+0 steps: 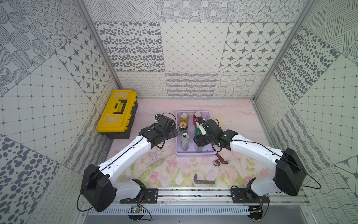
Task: Take out the drinks from the basket
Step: Pick up the drink from the basket, then place the drink at the center of the board.
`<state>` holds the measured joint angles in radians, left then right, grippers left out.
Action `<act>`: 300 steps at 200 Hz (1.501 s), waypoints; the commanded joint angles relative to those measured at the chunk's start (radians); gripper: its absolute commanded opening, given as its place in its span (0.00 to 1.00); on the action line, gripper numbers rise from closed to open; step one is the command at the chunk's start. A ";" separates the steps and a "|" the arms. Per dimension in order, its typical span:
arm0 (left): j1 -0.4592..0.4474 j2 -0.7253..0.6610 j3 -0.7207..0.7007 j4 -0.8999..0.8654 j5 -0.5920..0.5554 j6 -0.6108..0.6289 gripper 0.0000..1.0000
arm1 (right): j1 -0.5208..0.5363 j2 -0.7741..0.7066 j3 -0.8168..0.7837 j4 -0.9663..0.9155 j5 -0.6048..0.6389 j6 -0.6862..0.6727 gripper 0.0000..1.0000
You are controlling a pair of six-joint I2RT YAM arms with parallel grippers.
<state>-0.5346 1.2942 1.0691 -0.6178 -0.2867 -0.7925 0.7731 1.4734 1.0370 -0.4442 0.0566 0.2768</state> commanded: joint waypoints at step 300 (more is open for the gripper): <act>0.027 0.031 -0.009 0.012 0.082 -0.006 1.00 | -0.484 0.178 0.455 0.003 0.110 0.096 0.36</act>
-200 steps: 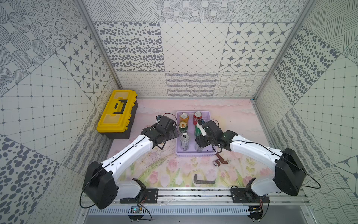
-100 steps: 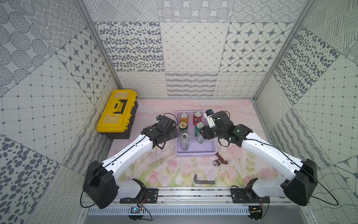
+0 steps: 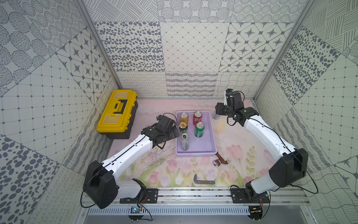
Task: Take out the drinks from the basket
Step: Place the drink at the center of the board.
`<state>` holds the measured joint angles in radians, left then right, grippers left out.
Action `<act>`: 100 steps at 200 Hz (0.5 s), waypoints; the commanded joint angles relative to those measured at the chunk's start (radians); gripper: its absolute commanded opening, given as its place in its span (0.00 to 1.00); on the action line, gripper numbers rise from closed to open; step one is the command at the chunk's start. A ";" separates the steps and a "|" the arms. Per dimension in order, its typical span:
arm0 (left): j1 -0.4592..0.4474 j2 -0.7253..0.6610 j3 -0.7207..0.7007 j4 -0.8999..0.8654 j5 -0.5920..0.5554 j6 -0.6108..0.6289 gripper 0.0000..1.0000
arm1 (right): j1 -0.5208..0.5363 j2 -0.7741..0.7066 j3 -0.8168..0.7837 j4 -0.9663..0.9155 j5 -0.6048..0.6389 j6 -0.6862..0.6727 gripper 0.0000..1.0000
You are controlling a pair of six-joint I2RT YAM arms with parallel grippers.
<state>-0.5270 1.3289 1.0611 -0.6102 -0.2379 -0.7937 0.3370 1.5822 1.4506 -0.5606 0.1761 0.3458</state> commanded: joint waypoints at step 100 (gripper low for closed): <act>0.019 -0.023 -0.008 0.021 0.064 0.017 1.00 | -0.040 0.271 0.096 0.128 -0.012 0.002 0.39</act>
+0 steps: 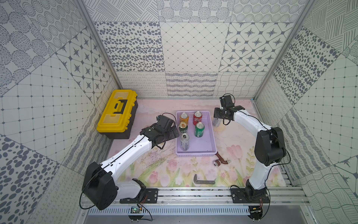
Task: Take out the drinks from the basket
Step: Place the drink at the center of the board.
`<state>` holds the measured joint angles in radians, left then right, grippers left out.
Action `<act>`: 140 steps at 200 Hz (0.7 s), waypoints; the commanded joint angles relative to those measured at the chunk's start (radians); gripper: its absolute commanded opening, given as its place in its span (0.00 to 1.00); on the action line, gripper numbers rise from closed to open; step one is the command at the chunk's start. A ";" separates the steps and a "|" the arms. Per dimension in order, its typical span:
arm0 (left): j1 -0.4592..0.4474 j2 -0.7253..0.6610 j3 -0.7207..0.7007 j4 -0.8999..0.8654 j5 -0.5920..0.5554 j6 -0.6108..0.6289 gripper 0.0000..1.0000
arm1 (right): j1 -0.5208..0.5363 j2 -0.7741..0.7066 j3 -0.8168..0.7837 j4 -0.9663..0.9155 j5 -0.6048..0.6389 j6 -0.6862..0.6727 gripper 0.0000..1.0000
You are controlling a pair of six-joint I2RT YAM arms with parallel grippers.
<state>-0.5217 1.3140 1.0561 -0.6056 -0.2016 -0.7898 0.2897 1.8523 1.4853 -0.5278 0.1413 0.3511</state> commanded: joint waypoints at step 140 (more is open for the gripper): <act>0.014 -0.011 -0.007 0.040 0.087 0.040 1.00 | 0.010 -0.005 0.092 0.077 0.017 0.042 0.82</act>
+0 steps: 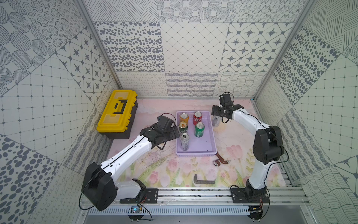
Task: Take out the drinks from the basket
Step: Place the drink at the center of the board, then pick up the drink from the basket.
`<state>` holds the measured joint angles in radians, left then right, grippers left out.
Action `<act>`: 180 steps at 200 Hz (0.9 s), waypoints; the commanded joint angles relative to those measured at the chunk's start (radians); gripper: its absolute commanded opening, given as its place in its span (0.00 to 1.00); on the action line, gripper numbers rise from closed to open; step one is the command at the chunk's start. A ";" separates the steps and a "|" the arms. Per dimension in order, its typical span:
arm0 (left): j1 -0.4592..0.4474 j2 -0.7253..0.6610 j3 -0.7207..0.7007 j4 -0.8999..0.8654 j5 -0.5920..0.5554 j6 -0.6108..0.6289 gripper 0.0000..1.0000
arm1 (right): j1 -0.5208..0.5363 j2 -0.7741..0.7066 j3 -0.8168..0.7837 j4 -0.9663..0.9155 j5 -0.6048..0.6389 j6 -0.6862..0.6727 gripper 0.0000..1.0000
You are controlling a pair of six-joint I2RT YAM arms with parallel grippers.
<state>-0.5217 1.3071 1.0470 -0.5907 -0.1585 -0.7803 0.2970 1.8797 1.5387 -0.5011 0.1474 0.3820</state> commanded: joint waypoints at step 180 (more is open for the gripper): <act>-0.190 0.070 0.047 0.128 0.029 0.214 1.00 | 0.166 -0.455 -0.261 0.092 0.115 -0.055 0.83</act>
<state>-0.6815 1.3415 1.0740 -0.5255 -0.0982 -0.6395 0.4496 1.5017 1.3010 -0.4458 0.2371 0.3397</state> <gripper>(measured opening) 0.998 0.825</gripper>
